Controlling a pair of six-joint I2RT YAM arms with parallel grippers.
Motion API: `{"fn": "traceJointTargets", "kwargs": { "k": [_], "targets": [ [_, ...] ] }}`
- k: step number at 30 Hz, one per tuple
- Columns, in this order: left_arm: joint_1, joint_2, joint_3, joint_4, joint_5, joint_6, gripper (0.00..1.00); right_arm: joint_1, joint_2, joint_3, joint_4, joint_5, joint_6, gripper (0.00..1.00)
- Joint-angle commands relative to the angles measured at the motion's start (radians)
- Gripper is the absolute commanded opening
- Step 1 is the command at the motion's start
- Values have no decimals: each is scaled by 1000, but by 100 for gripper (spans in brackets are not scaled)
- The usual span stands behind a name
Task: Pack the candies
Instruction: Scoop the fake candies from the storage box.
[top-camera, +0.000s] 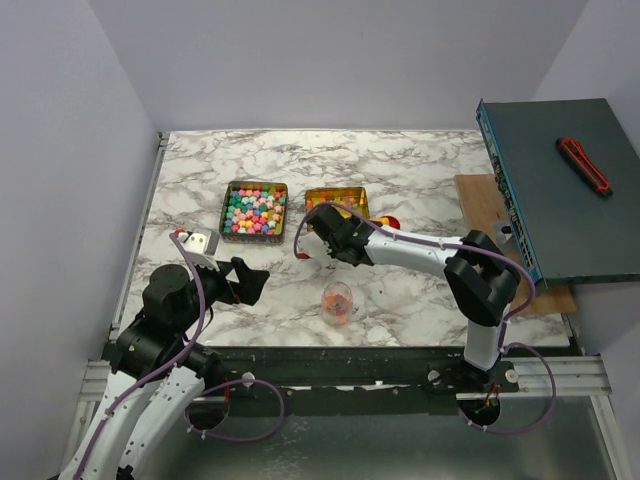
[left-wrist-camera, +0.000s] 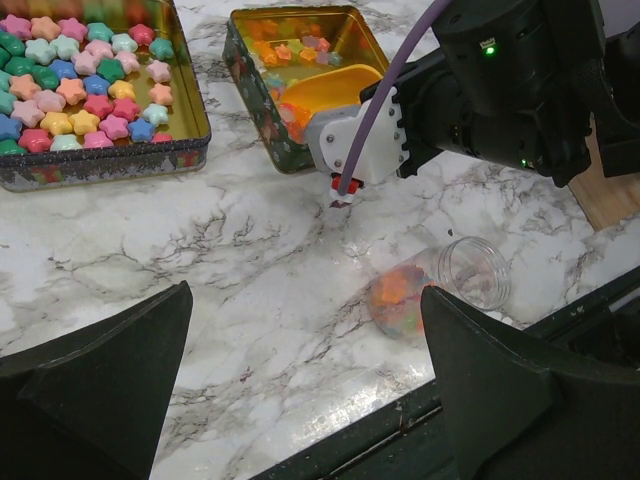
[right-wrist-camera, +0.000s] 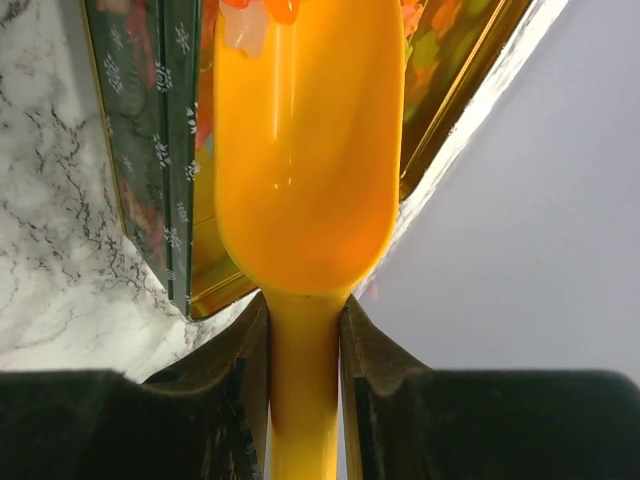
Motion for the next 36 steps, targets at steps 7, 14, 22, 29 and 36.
{"fn": "traceJointTargets", "kwargs": {
  "k": [7,14,22,29,36],
  "targets": [
    [6,-8,-5,5,-21,7,99,21,28,37,-216,-266,-1,1],
    [6,-4,-5,2,-24,5,99,20,70,78,-240,-348,73,1],
    [6,2,-6,4,-26,5,99,1,102,119,-251,-445,176,0],
    [6,14,-5,4,-27,5,99,-56,107,154,-243,-593,305,1],
    [8,33,-4,4,-30,7,99,-105,66,113,-171,-681,356,0]
  ]
}}
